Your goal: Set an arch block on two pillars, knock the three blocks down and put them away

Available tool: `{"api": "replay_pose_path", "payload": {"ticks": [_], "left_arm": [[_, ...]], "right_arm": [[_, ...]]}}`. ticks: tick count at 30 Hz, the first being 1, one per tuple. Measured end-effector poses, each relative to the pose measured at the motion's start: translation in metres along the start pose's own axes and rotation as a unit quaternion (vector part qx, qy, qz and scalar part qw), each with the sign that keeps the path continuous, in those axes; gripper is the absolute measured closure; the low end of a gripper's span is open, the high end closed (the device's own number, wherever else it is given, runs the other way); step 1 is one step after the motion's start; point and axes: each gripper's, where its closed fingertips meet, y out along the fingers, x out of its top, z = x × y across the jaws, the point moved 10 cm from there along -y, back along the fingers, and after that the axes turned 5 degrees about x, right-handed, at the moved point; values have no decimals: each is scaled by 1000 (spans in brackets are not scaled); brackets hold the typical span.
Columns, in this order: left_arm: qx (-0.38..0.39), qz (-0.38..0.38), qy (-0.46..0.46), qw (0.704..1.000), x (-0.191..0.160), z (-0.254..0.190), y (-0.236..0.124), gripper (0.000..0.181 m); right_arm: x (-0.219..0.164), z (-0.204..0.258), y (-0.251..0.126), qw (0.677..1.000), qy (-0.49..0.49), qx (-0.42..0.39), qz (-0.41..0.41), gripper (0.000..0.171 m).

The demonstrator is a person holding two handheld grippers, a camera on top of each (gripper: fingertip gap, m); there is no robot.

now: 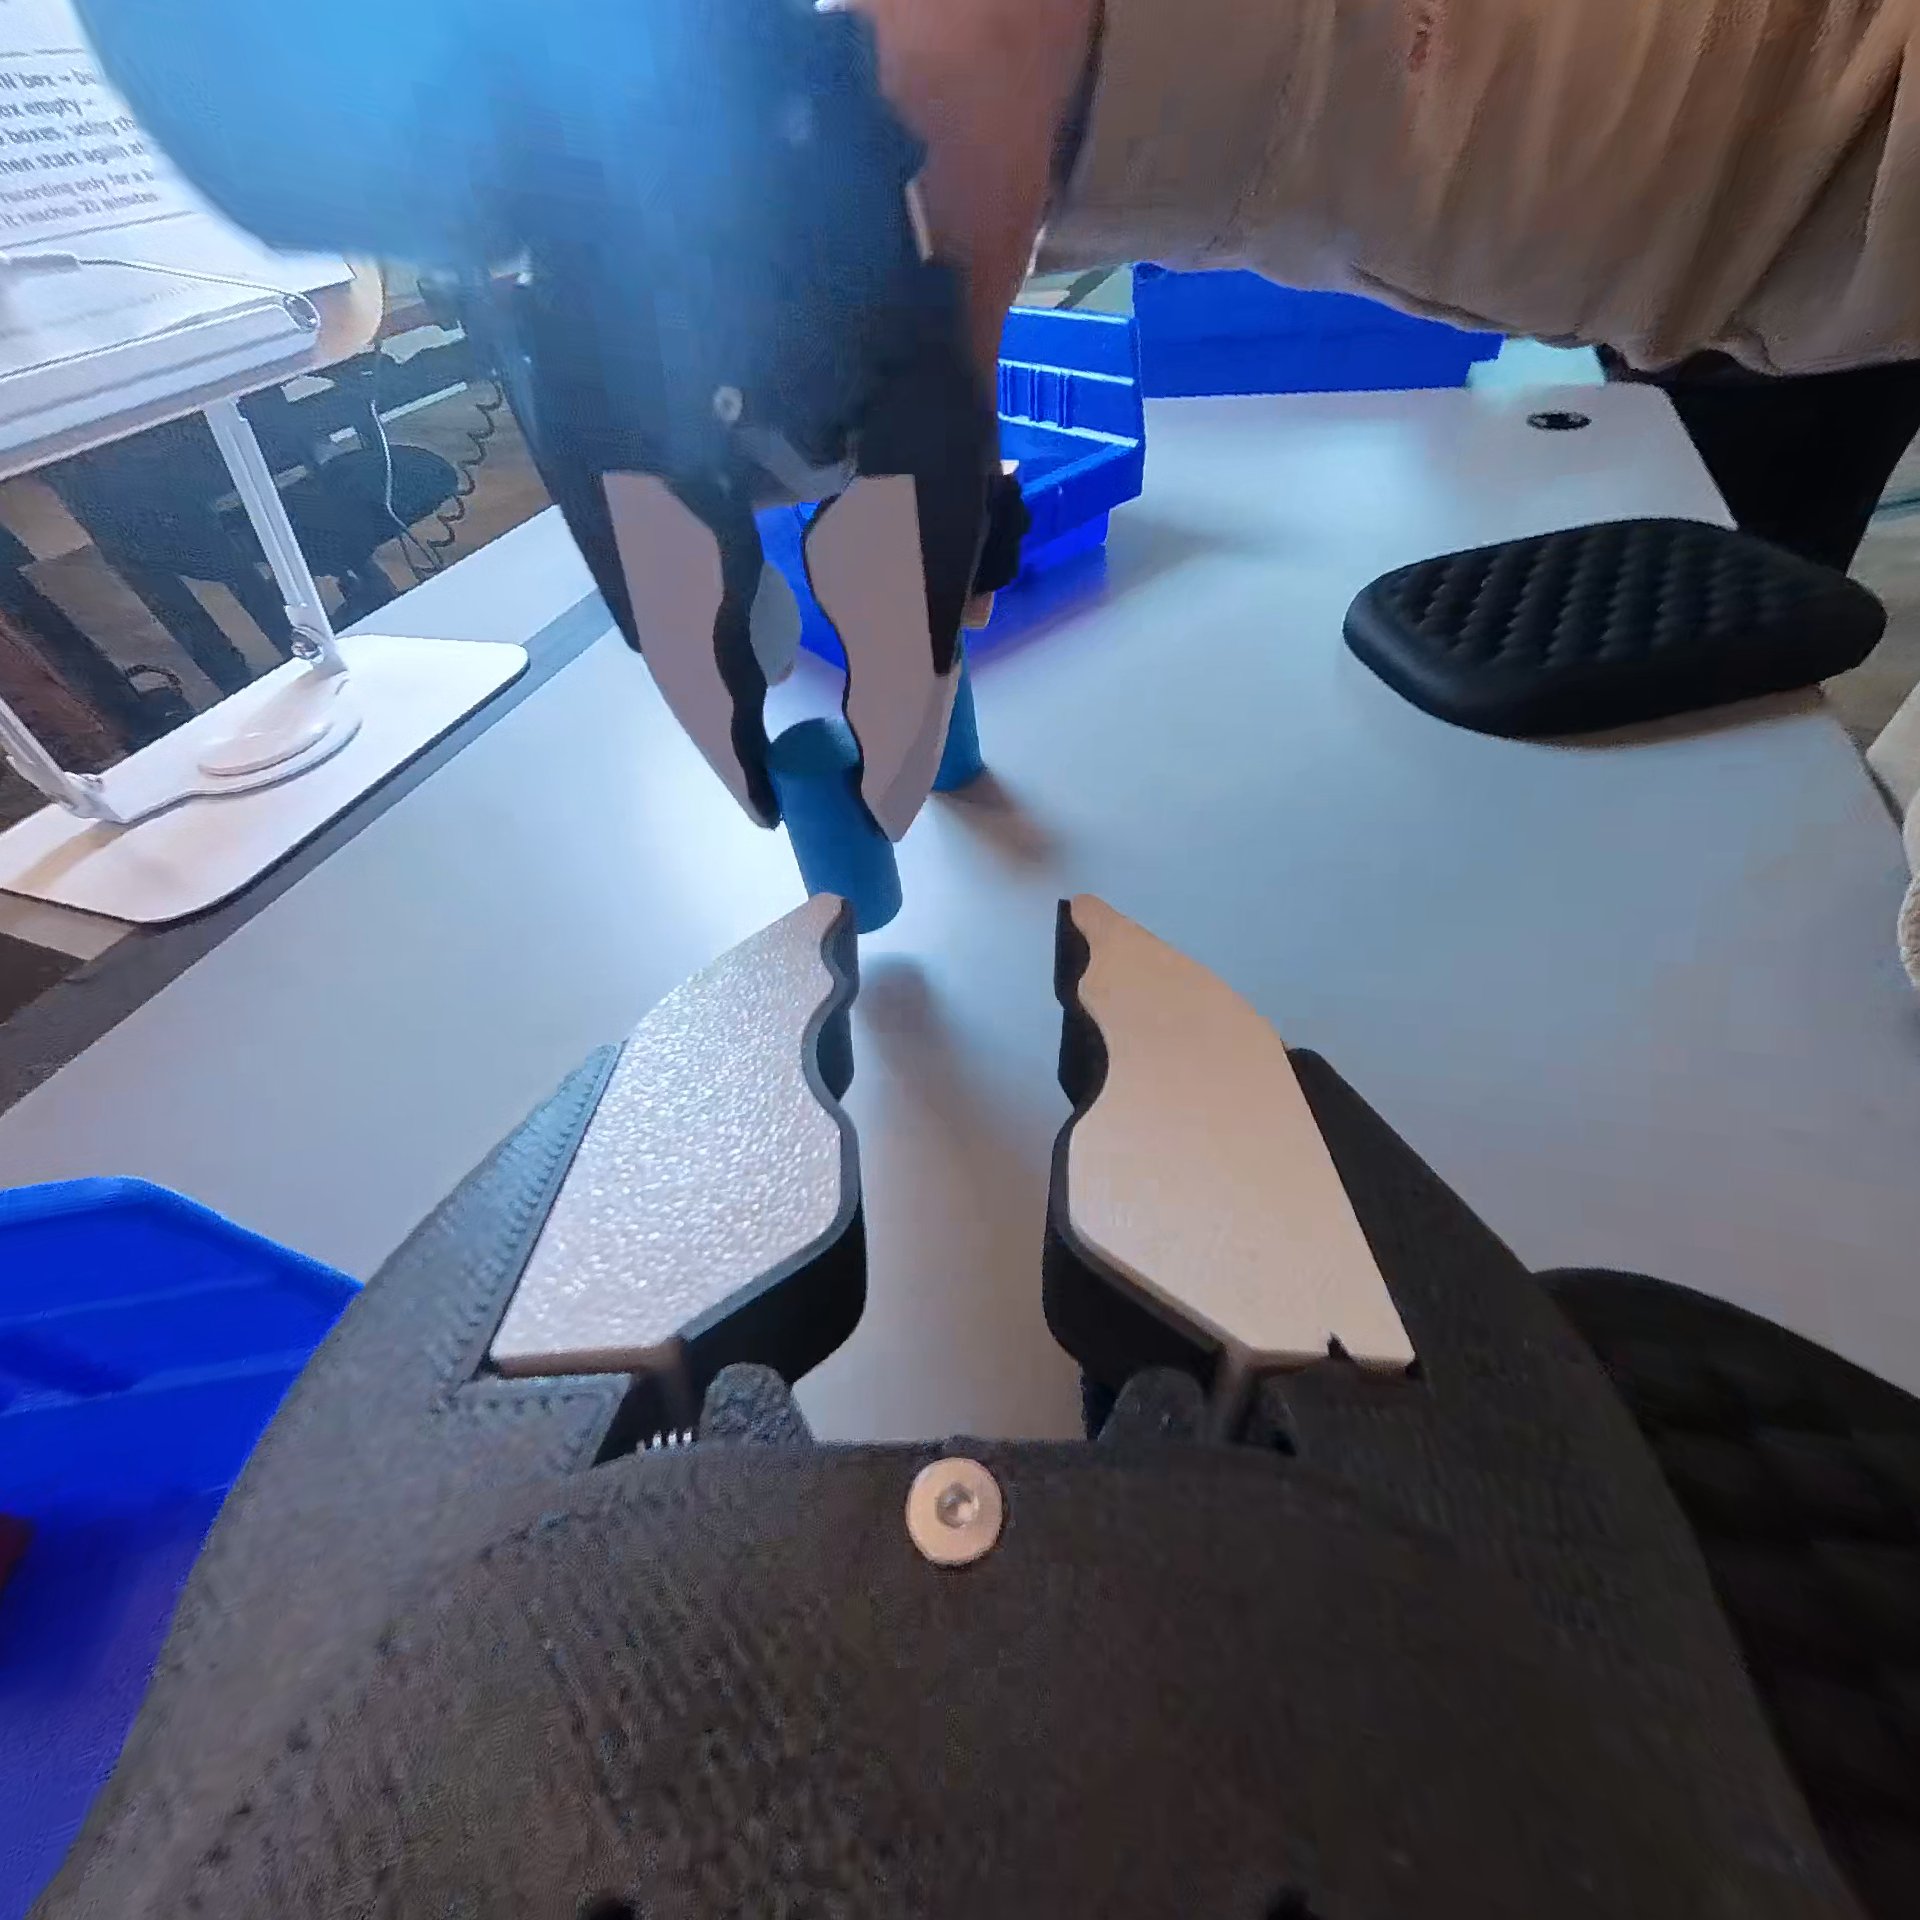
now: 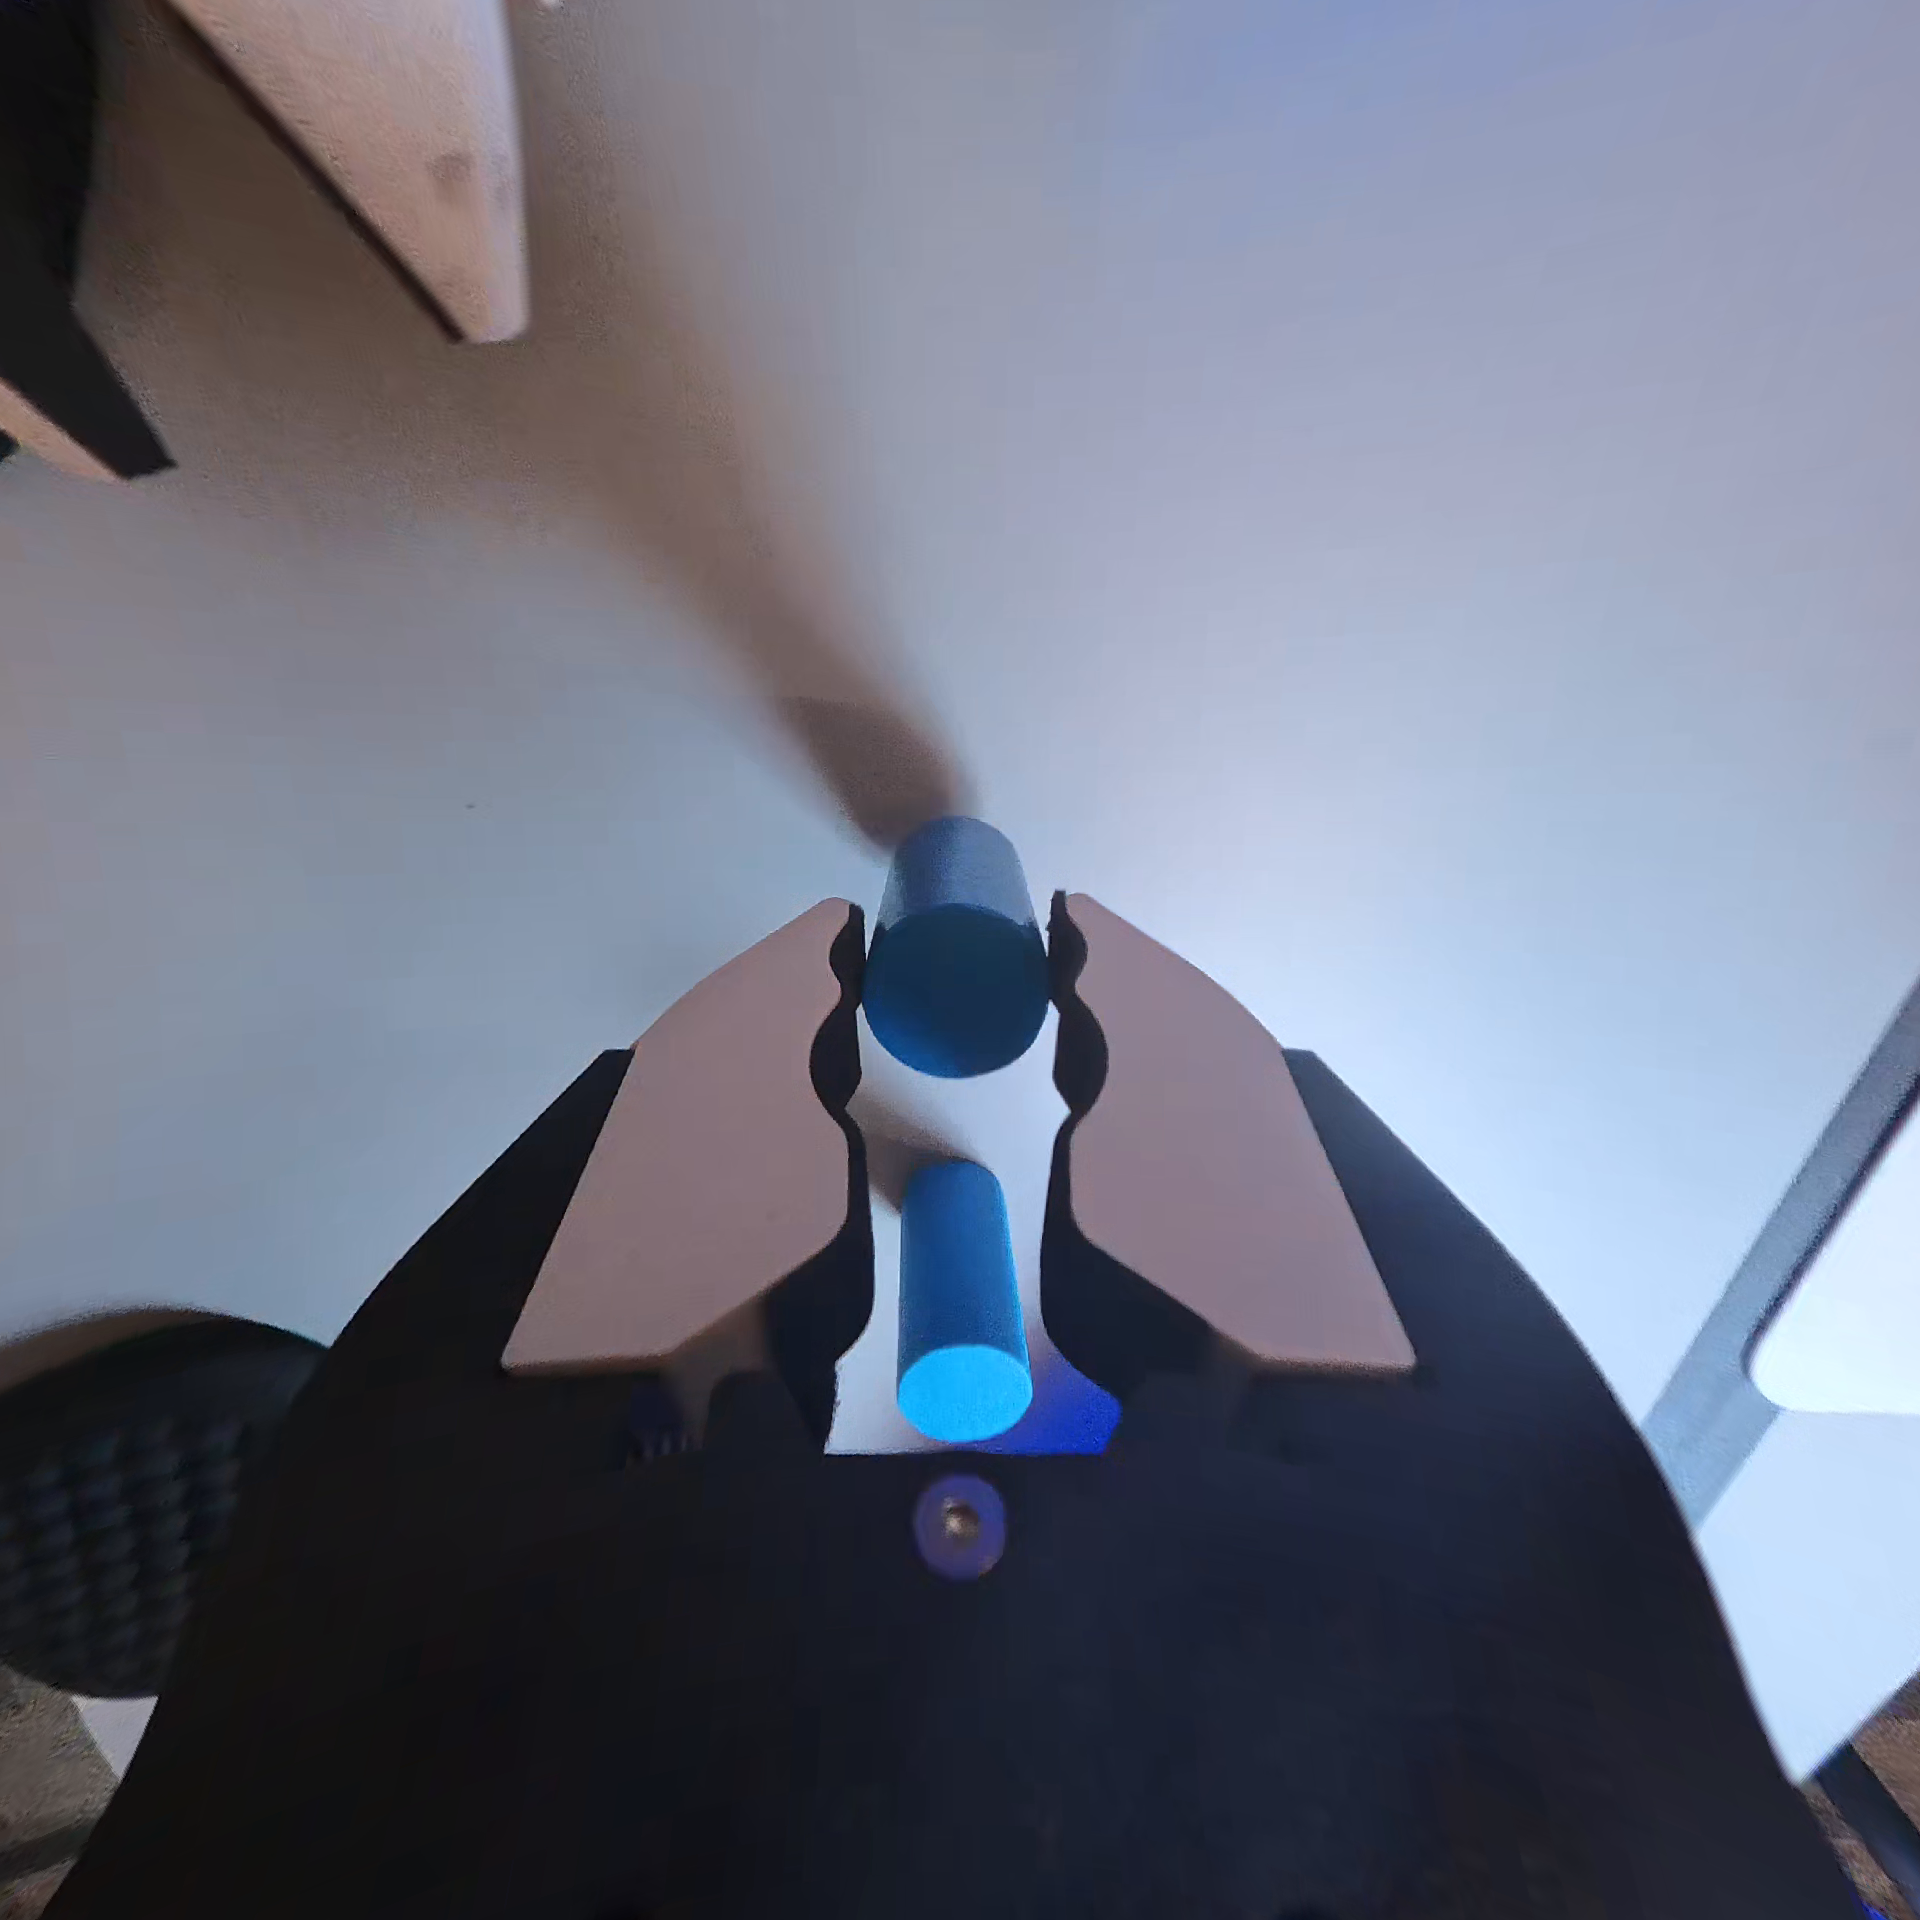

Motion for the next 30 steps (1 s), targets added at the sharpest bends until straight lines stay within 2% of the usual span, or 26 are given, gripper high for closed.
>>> {"api": "replay_pose_path", "payload": {"ticks": [11,15,20,25,30], "left_arm": [[-10,12,-7,1000,-6,-1,3,145],[-7,15,-10,1000,-6,-1,4,142],[5,13,-14,1000,-5,3,2,141],[37,1,-22,999,0,13,-7,141],[102,-11,-38,994,8,35,-26,141]], "right_arm": [[-5,-3,16,1000,-2,4,-14,137],[-7,-2,16,1000,0,-2,-27,129],[-12,3,-18,988,3,-65,-137,128],[-42,23,-56,958,26,-130,-255,128],[-85,48,-63,941,57,-157,-293,129]]}}
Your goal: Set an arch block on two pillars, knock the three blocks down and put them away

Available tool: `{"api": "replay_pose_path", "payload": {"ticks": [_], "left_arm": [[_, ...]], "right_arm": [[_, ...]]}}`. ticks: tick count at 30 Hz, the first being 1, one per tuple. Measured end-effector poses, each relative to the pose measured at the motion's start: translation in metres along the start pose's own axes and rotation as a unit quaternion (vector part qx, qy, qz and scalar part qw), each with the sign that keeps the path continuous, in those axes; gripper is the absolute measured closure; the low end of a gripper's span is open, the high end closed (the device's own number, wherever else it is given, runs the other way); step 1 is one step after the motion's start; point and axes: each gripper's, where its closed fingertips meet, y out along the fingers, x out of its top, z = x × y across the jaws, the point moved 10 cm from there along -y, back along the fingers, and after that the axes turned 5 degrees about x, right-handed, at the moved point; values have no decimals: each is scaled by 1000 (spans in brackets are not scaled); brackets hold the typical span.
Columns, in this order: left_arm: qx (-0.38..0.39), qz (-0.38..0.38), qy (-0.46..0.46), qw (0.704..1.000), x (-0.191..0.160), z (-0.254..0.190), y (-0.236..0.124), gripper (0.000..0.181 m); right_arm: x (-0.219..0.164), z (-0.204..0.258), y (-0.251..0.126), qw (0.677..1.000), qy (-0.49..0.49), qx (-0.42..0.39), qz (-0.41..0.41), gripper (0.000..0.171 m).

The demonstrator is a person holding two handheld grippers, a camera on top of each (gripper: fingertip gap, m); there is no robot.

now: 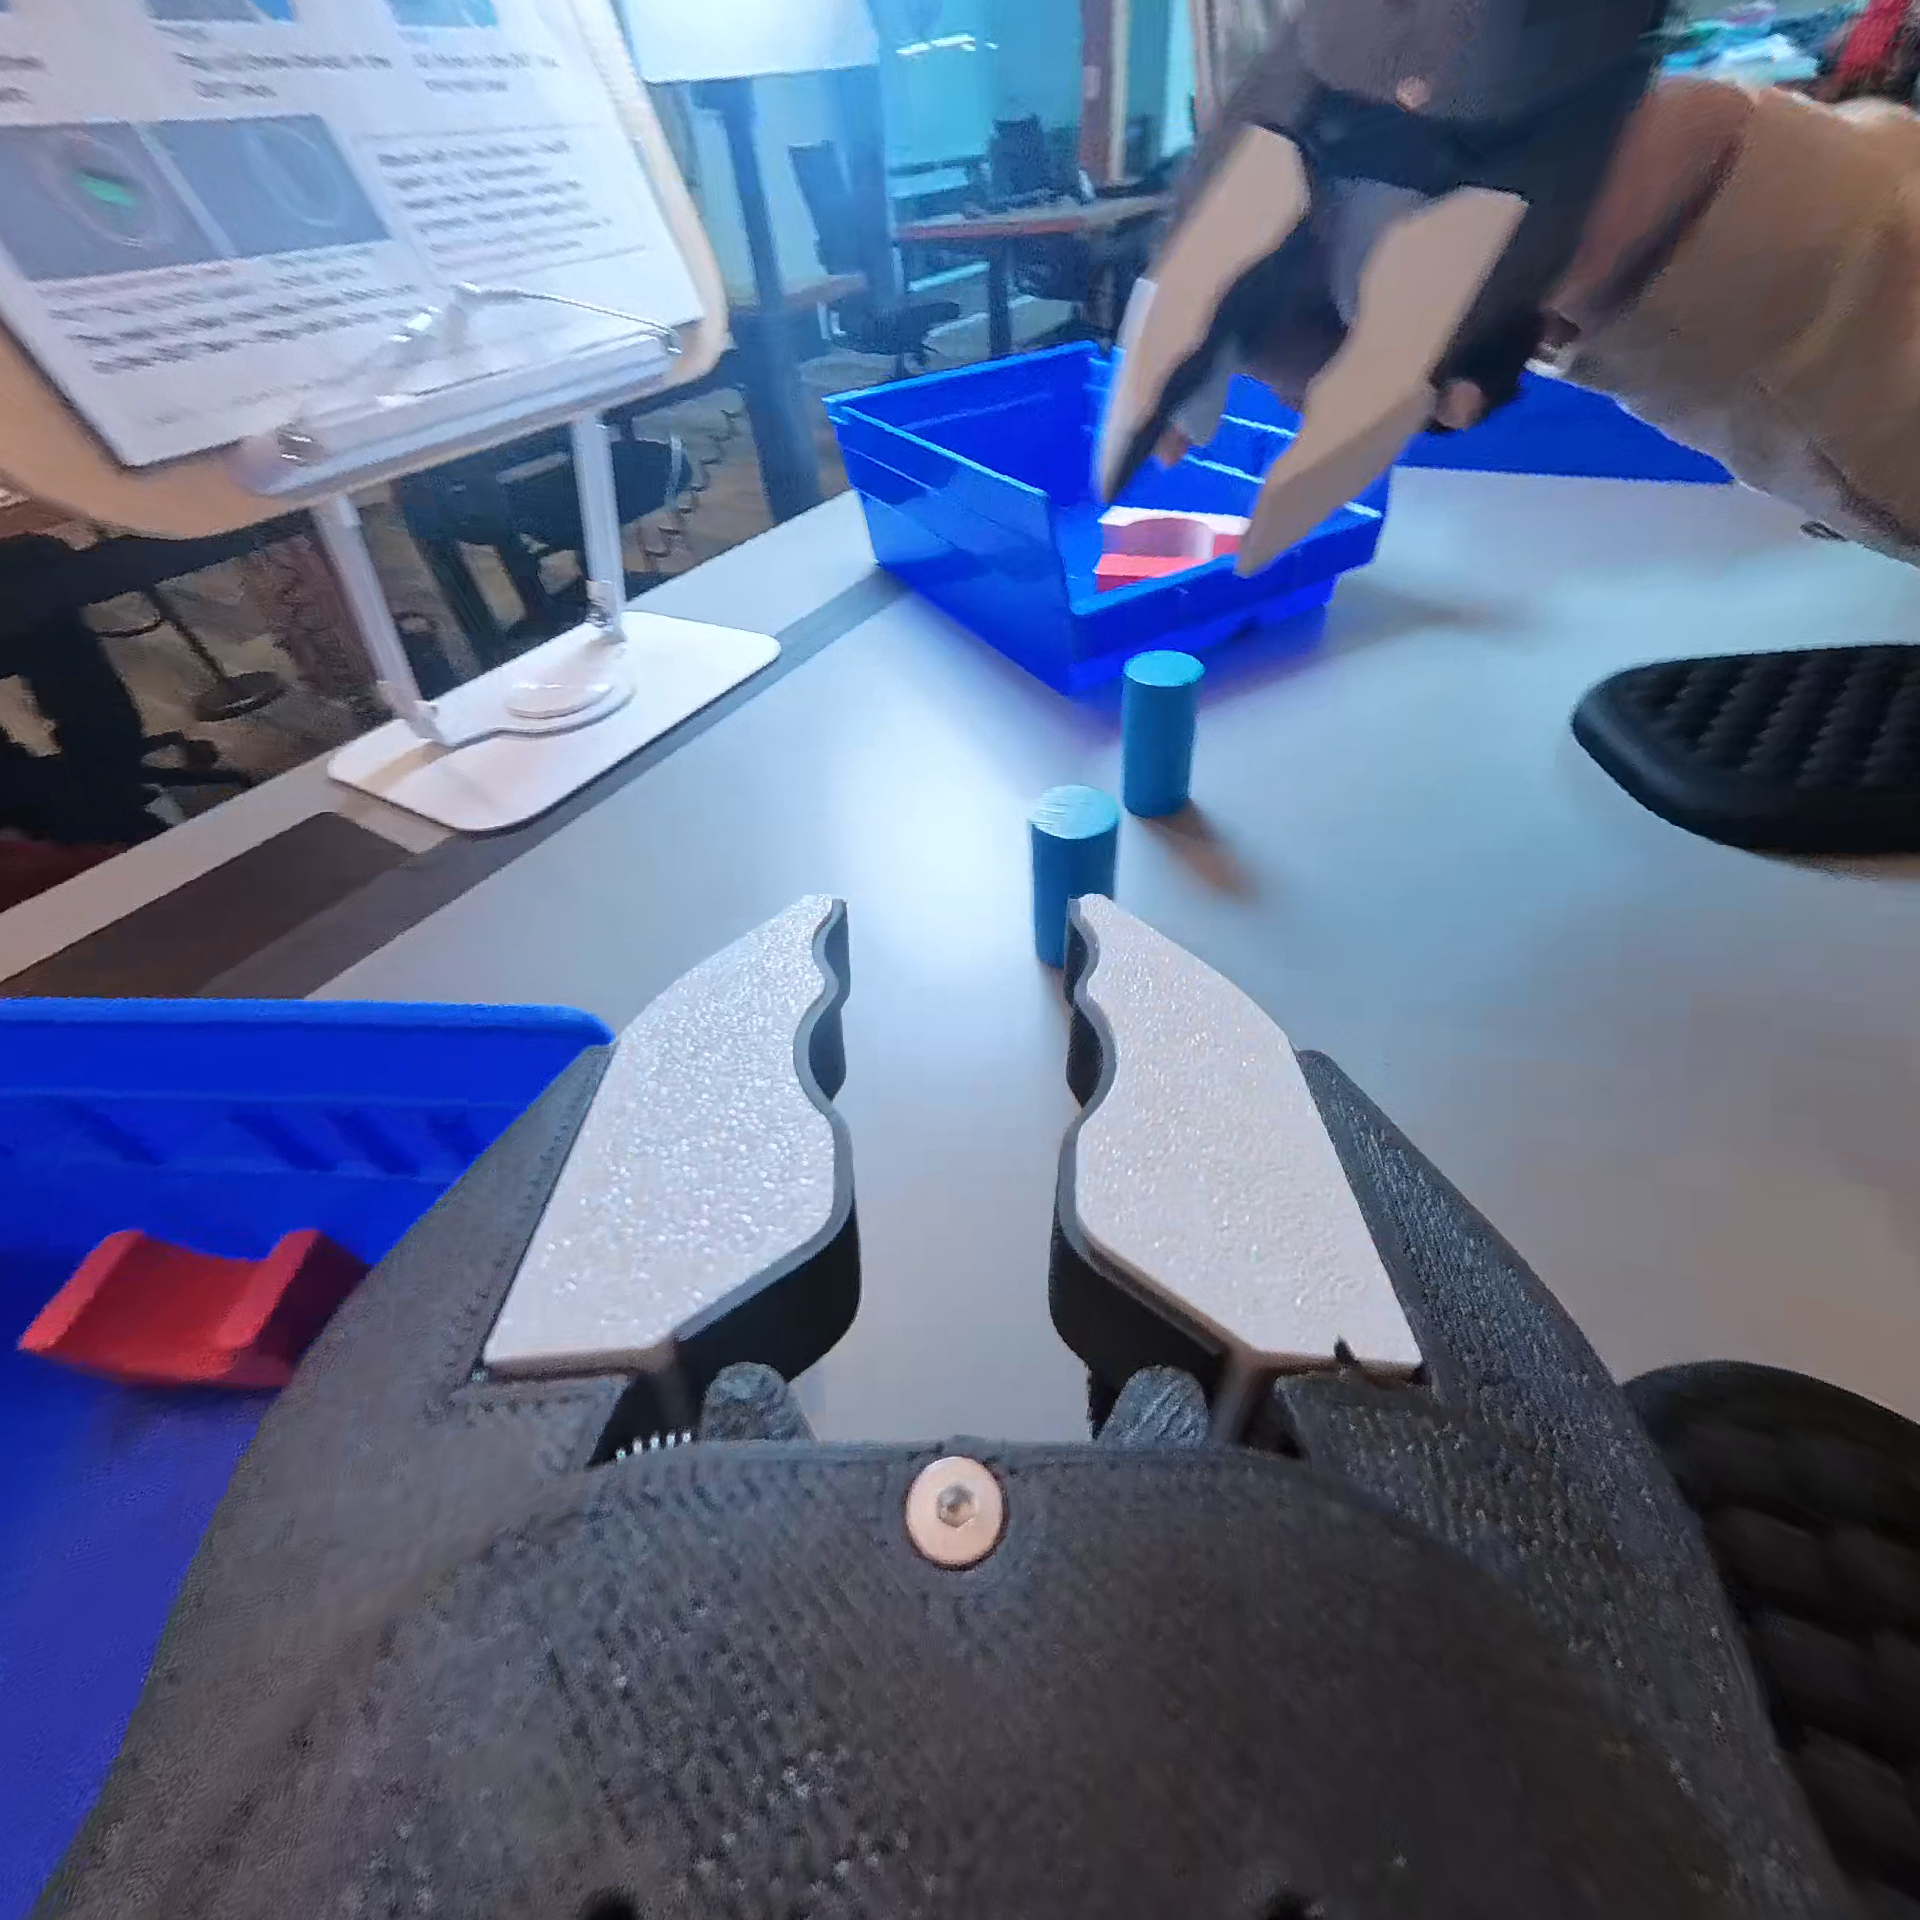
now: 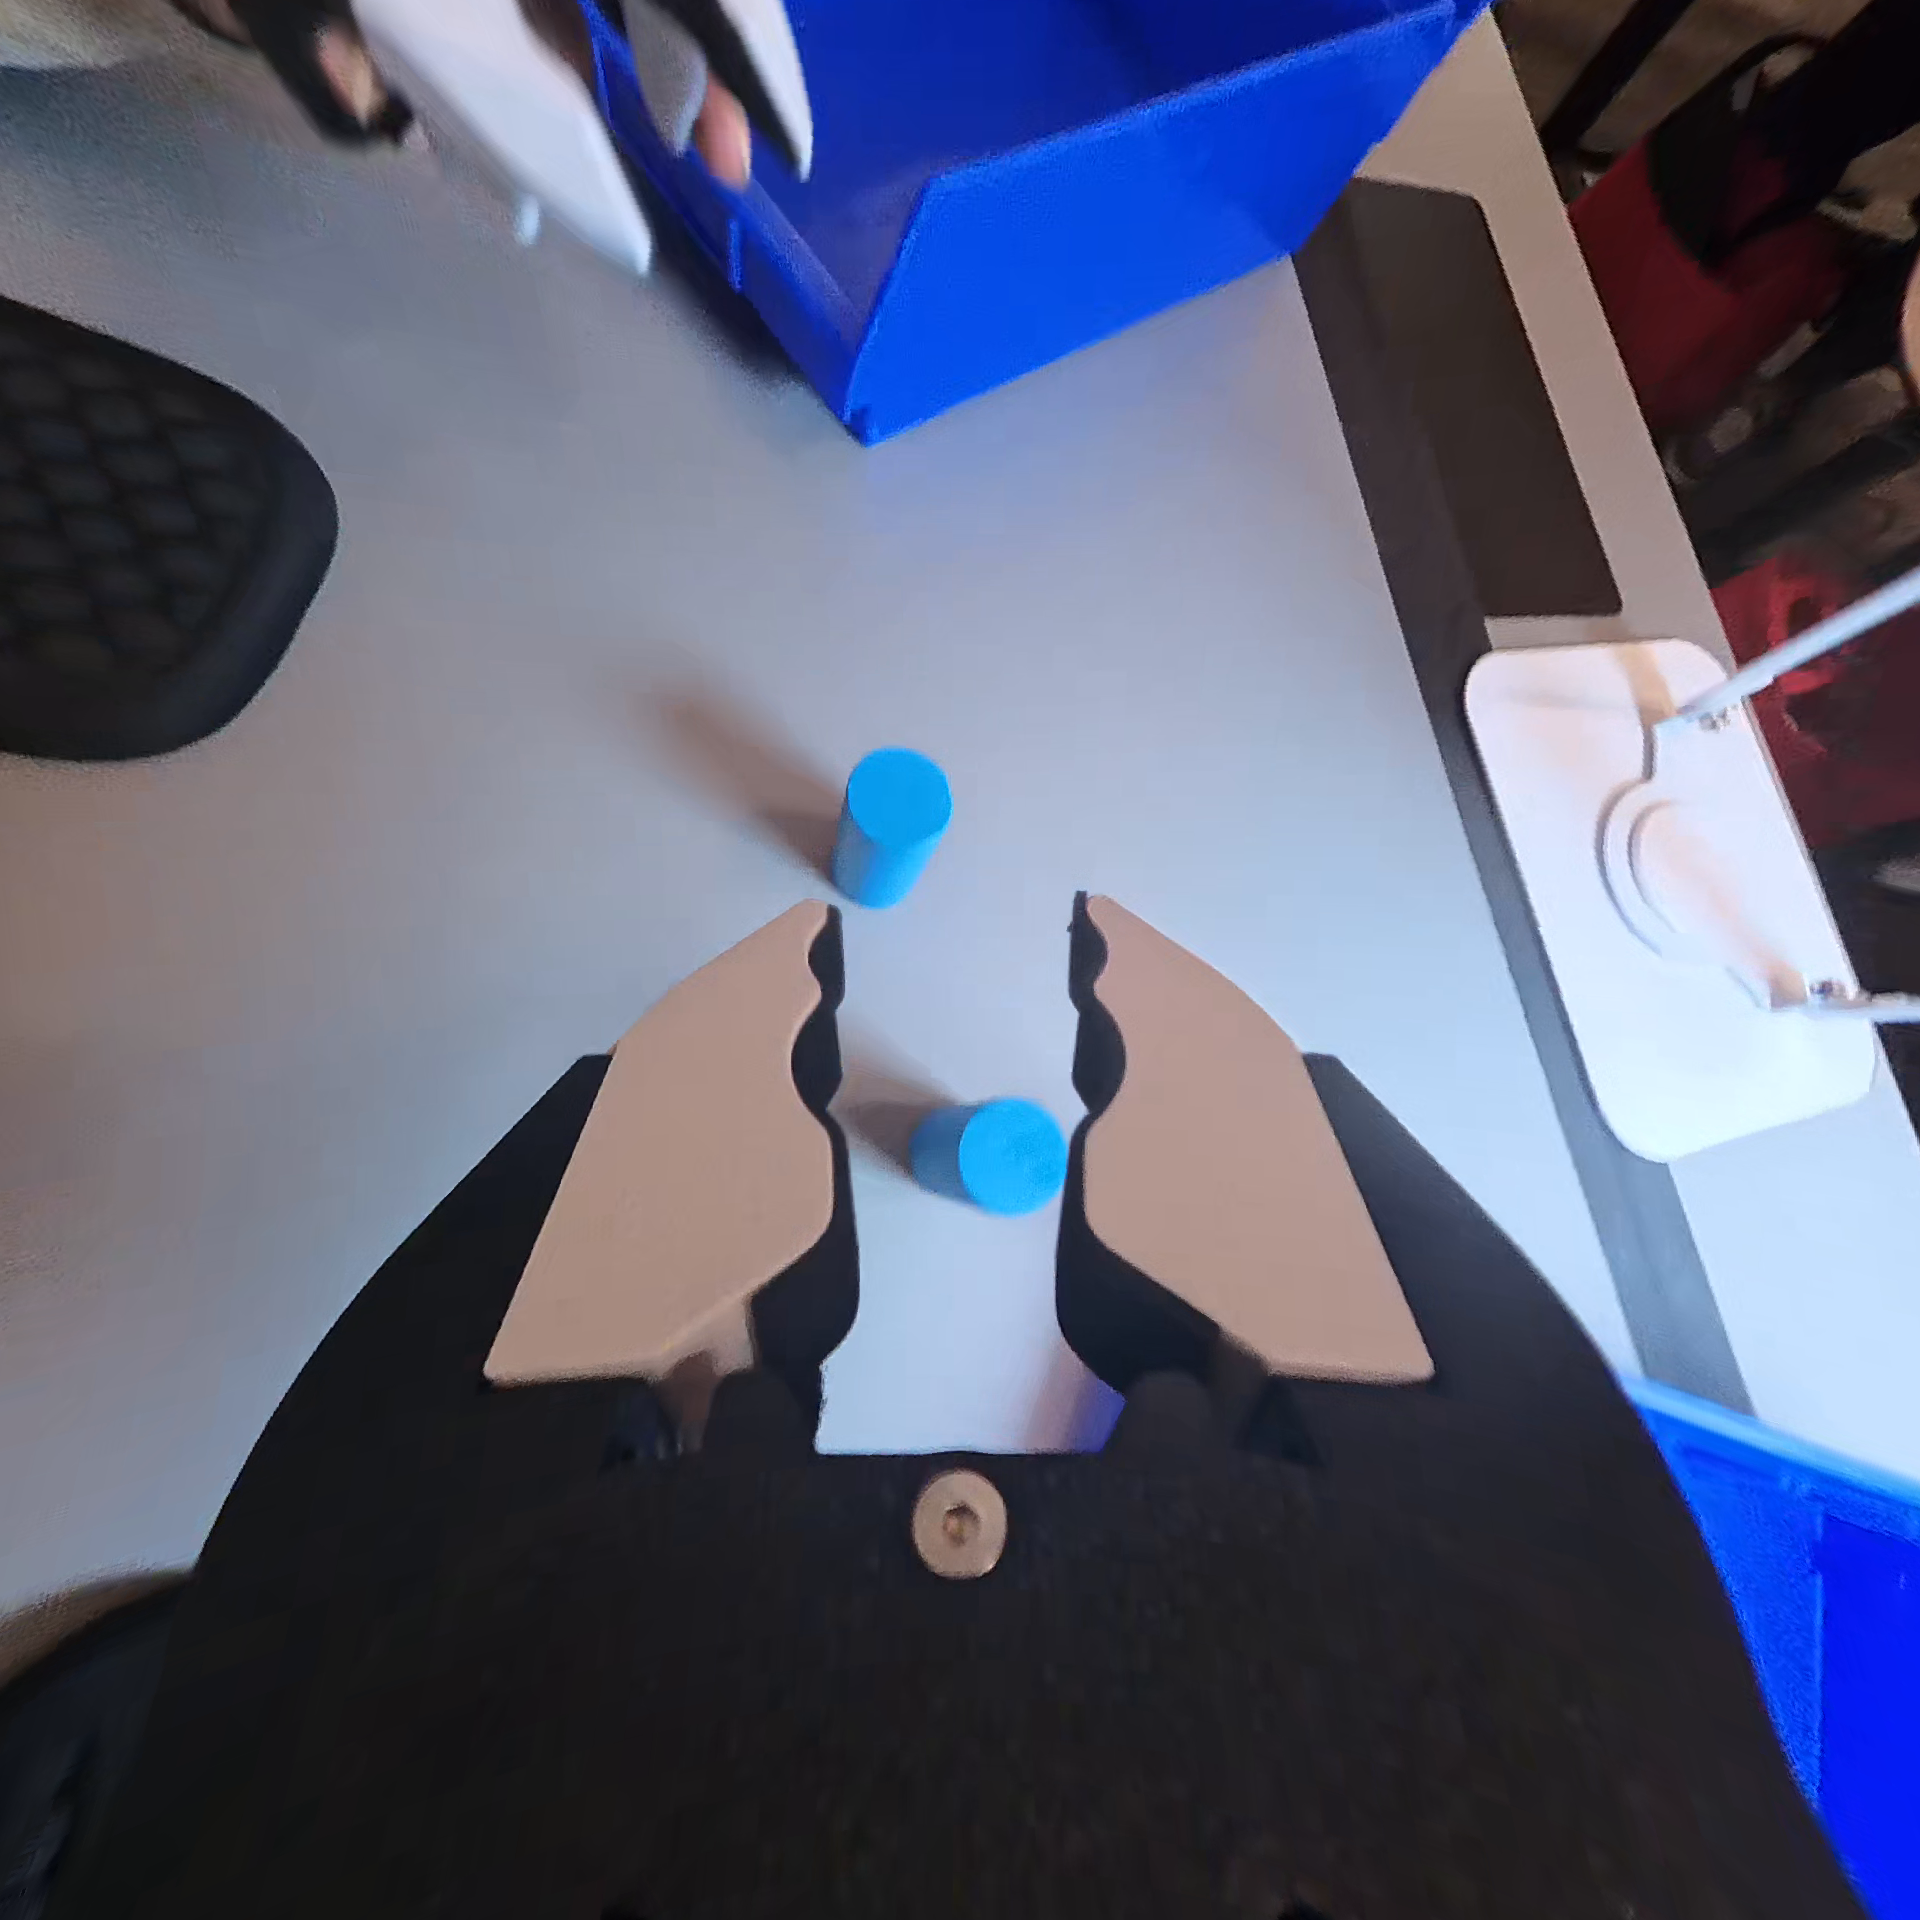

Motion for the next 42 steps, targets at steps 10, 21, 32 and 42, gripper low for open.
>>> {"api": "replay_pose_path", "payload": {"ticks": [10,21,32,42], "left_arm": [[68,4,-42,997,1,33,-20,142],[23,34,3,999,-12,4,4,144],[-31,79,34,996,-30,-25,32,144],[-40,91,36,994,-35,-28,36,145]], "right_arm": [[-73,10,-1,996,78,-45,-13,123],[-95,-2,38,986,156,-43,-45,137],[-84,9,50,990,124,-23,-57,137],[-85,8,52,990,123,-25,-67,137]]}}
